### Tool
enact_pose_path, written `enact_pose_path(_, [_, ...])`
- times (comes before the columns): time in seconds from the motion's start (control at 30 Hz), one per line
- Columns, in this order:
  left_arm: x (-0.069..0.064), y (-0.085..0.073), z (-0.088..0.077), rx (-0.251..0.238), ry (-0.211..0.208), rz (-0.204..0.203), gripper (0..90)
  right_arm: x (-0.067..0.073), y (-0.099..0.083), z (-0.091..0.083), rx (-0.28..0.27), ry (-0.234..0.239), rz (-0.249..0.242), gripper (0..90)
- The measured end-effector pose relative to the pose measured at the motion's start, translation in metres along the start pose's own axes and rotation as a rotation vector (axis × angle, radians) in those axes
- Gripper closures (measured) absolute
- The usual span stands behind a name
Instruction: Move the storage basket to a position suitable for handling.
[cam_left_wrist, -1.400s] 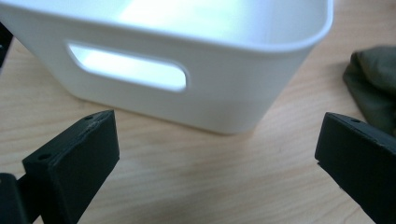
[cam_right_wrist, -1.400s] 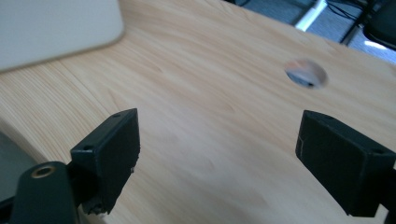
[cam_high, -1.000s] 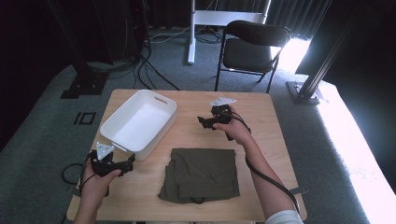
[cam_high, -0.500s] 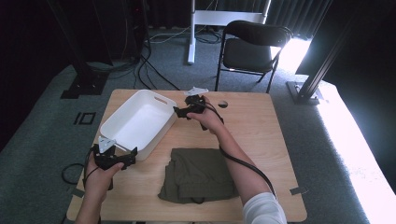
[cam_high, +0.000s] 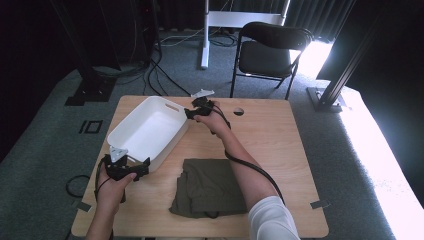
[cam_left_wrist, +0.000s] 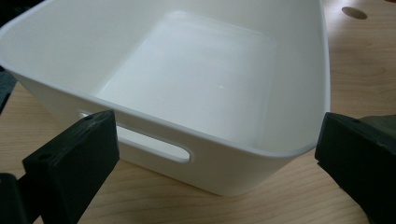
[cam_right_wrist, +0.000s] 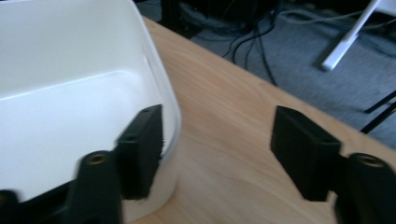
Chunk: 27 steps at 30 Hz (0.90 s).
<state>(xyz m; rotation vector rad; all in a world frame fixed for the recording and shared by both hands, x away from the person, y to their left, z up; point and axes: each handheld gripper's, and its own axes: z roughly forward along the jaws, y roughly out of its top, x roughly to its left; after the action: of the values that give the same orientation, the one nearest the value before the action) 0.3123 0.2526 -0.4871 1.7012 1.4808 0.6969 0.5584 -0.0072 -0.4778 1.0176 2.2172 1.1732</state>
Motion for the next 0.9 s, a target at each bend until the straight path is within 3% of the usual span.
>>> enact_pose_path(0.03, [0.0, 0.0, 0.0, 0.0, 0.0, 0.0, 1.2, 0.0, 0.0, 0.0, 0.0, 0.0, 0.0, 38.5])
enact_pose_path(0.07, [-0.001, -0.002, 0.002, 0.004, -0.006, -0.019, 1.2, 0.003, 0.002, 0.004, 0.006, 0.005, -0.041, 47.0])
enact_pose_path(0.1, [-0.002, -0.002, 0.003, 0.003, -0.007, -0.023, 1.2, 0.005, 0.003, 0.006, 0.006, 0.011, -0.057, 49.8])
enact_pose_path(0.2, [-0.004, -0.003, 0.004, 0.008, -0.013, -0.023, 2.7, 0.007, 0.003, 0.009, 0.006, 0.002, -0.061, 54.6])
enact_pose_path(0.23, [-0.005, -0.003, 0.005, 0.012, -0.017, -0.029, 2.7, 0.01, 0.004, 0.012, 0.01, -0.001, -0.094, 58.3])
enact_pose_path(0.27, [-0.005, -0.003, 0.005, 0.012, -0.017, -0.029, 2.7, 0.01, 0.004, 0.012, 0.01, -0.001, -0.094, 58.3])
enact_pose_path(0.33, [-0.005, -0.003, 0.006, 0.014, -0.017, -0.032, 2.7, 0.014, 0.005, 0.014, 0.021, 0.024, -0.106, 72.8])
enact_pose_path(0.43, [-0.004, -0.004, 0.008, 0.01, -0.041, -0.073, 4.4, 0.018, 0.005, 0.011, 0.041, 0.02, -0.143, 80.9])
enact_pose_path(0.5, [-0.005, -0.005, 0.009, 0.011, -0.04, -0.079, 8.5, 0.019, 0.004, 0.009, 0.045, 0.011, -0.139, 80.8])
enact_pose_path(0.57, [-0.006, -0.005, 0.009, 0.029, -0.039, -0.055, 14.8, 0.016, 0.002, 0.006, 0.046, 0.014, -0.101, 81.0])
enact_pose_path(0.63, [-0.006, -0.005, 0.01, 0.036, -0.037, -0.051, 19.4, 0.015, 0.001, 0.005, 0.046, 0.009, -0.094, 80.9])
enact_pose_path(0.67, [-0.006, -0.006, 0.011, 0.042, -0.031, -0.051, 27.9, 0.013, -0.001, 0.001, 0.052, 0.003, -0.089, 80.6])
enact_pose_path(0.7, [-0.006, -0.007, 0.011, 0.048, -0.034, -0.052, 30.6, 0.012, -0.001, 0.0, 0.054, 0.002, -0.088, 80.5])
enact_pose_path(0.73, [-0.005, -0.007, 0.011, 0.054, -0.048, -0.072, 32.4, 0.011, -0.002, -0.002, 0.054, 0.0, -0.091, 80.4])
enact_pose_path(0.9, [-0.007, -0.004, 0.009, 0.044, -0.059, -0.093, 33.5, 0.01, -0.005, -0.007, 0.063, -0.008, -0.084, 80.3])
